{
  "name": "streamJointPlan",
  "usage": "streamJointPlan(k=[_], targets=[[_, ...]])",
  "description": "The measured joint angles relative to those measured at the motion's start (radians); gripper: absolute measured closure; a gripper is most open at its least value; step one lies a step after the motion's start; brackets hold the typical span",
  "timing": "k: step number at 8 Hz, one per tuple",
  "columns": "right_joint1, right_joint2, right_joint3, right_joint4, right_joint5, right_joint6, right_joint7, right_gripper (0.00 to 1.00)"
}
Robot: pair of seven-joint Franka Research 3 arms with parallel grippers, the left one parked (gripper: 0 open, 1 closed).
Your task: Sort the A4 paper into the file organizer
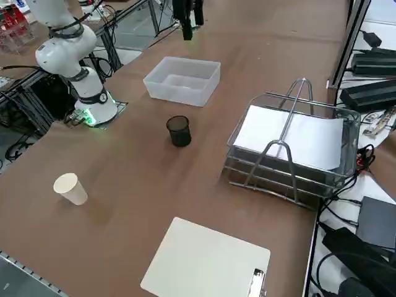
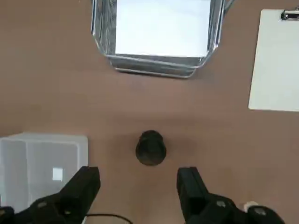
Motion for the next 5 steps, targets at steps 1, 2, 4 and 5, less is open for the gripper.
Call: streamJointPlan(k=[1, 2, 4, 5], targets=[[0.002, -0.043, -0.002, -0.045, 0.0, -0.002, 0.0, 0.0], [0.007, -0.085, -0.006, -0.09, 0.0, -0.005, -0.002, 0.0], [0.012, -0.125, -0.018, -0.135, 0.0, -0.009, -0.011, 0.0], [0.012, -0.124, -0.025, -0.134, 0.0, -0.009, -0.028, 0.0]])
